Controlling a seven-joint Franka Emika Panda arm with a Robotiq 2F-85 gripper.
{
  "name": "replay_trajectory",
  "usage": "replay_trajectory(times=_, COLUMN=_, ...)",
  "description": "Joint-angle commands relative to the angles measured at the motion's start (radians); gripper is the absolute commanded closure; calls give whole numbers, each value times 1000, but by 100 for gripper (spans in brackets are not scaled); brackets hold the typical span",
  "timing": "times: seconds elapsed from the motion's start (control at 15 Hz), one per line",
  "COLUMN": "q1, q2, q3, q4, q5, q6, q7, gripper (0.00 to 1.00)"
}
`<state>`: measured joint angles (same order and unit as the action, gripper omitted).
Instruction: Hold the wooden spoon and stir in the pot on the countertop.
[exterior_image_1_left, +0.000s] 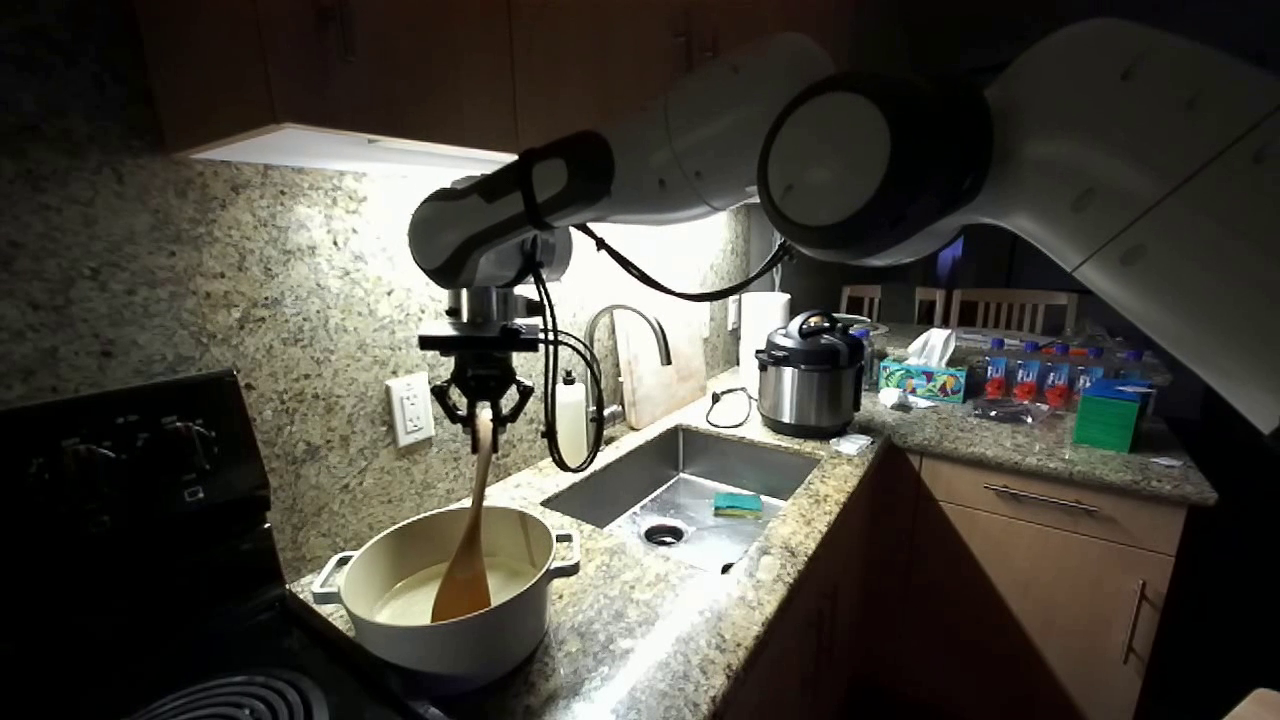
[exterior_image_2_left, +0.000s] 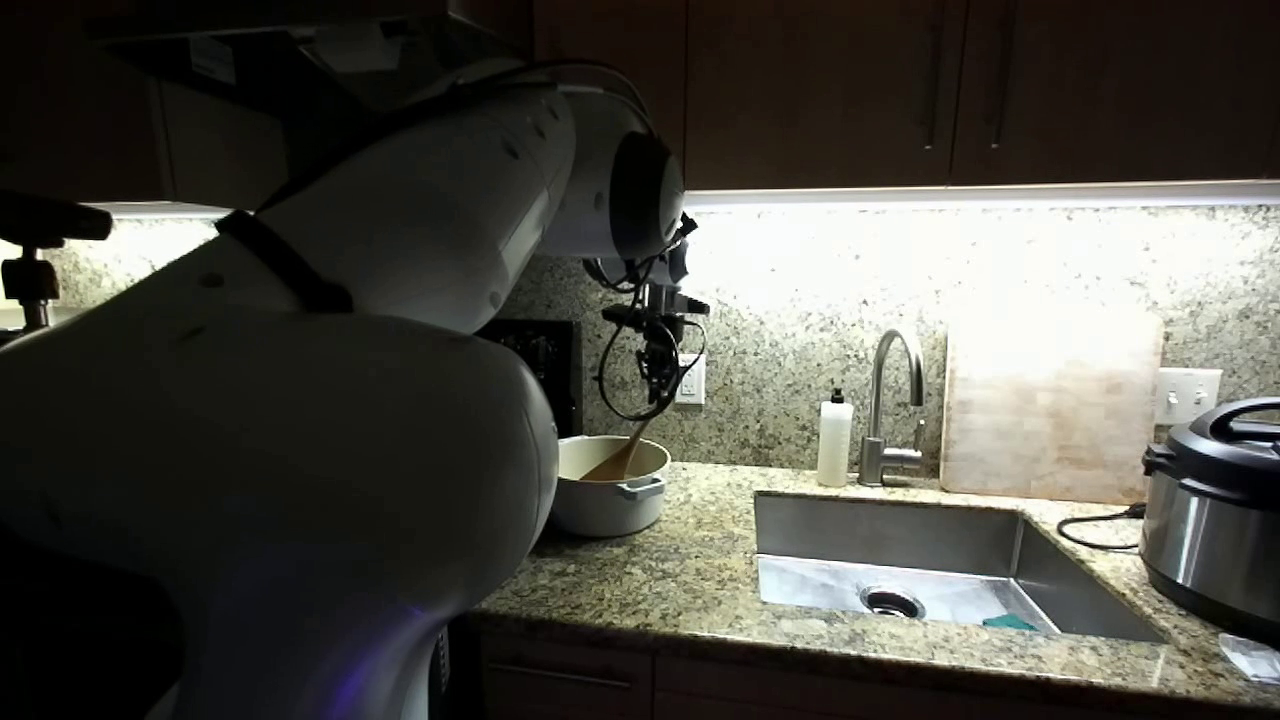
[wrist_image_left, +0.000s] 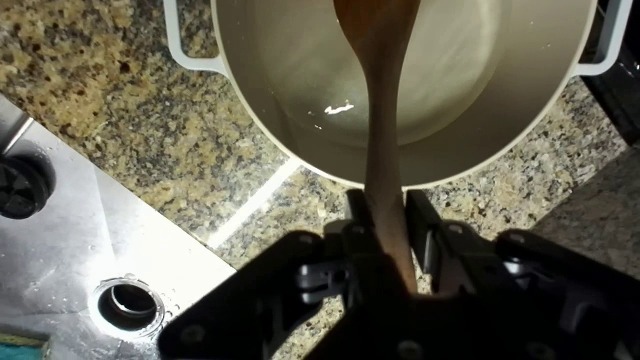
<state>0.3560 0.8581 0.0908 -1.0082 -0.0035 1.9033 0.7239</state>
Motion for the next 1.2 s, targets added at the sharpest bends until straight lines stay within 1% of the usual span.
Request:
replay_trajectory(times=0.0, q1=-40, q2=-32, q3=11, q4=-29, q5=42, q6=52, q7=6, gripper=94)
replay_trajectory(times=0.2, q1=-63, q2=-48, q3=15, q4=-65, q5=69, q6=124, q7=7, gripper=94)
replay_trajectory(times=0.4, q1=-69, q2=-63, q3=9, q4=-122, q5=83, q6=210, q7=16, gripper=94)
replay_trajectory(times=0.6, q1=-49, q2=-85, q3=-1, q4=-214, q5=61, q6=298, q7=21, gripper=94)
replay_trajectory(times=0.87, q1=-40, q2=-124, q3=20, q4=-359, q5=70, q6=384, q7=-12, gripper=94)
replay_trajectory(times=1.07, q1=-44, q2=-159, q3=45, q4=-451, q5=73, q6=435, q7=-37, gripper=94)
replay_trajectory(times=1.13, q1=-31, q2=-169, q3=31, q4=-471, q5=89, q6=440, q7=-45, gripper=94)
